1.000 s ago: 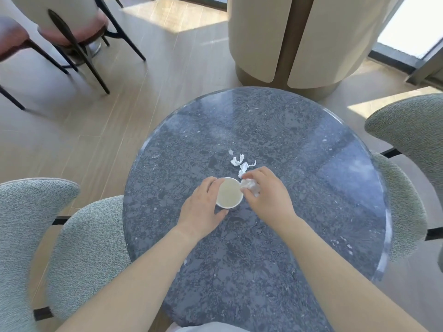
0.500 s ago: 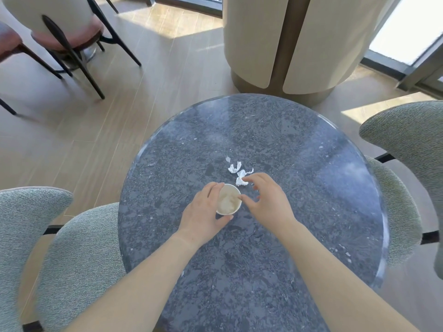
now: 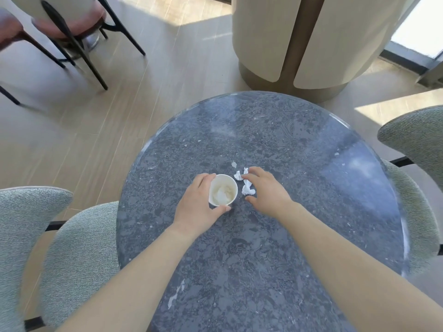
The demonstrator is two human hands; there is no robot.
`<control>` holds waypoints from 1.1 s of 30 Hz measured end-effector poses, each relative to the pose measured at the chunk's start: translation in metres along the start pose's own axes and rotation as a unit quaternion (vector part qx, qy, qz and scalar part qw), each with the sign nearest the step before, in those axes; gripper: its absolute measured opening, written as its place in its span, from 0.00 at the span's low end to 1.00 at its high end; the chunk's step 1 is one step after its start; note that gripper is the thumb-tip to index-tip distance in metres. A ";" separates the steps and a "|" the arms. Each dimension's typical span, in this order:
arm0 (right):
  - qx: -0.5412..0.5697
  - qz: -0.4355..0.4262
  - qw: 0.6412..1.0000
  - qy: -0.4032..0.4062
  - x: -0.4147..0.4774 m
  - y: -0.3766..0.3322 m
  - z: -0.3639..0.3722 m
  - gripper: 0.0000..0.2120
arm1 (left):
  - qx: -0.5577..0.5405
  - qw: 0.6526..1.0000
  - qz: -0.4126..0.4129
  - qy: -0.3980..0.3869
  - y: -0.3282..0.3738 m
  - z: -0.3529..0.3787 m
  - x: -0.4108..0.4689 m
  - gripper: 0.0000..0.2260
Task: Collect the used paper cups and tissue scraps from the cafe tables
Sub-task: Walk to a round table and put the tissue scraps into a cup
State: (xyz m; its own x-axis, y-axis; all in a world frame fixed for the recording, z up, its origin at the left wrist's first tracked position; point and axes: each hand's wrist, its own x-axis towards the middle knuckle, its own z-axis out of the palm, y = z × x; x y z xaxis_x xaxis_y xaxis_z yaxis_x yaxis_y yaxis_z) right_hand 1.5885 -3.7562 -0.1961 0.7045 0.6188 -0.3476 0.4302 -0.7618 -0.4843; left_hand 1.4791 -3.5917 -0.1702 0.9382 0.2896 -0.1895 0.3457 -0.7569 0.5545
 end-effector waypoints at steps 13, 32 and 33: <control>-0.001 0.011 0.999 -0.033 0.000 0.008 0.012 0.10 | 0.016 1.000 -0.009 -0.004 0.004 0.000 0.003 0.37; 0.090 -0.111 0.985 0.097 -0.056 -0.061 -0.007 0.16 | 0.042 0.998 0.000 -0.057 0.002 -0.005 -0.034 0.36; 0.088 -0.110 0.985 0.101 -0.057 -0.060 -0.006 0.15 | 0.050 0.997 0.003 -0.059 0.000 -0.006 -0.035 0.36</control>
State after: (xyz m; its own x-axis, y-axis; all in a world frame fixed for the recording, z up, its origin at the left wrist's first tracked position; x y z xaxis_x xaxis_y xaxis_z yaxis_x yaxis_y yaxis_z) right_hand 1.5256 -3.7471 -0.1425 0.7104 0.7011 -0.0614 0.4929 -0.5580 -0.6676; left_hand 1.4458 -3.5985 -0.1591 0.9338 0.2175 -0.2839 0.3339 -0.8148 0.4739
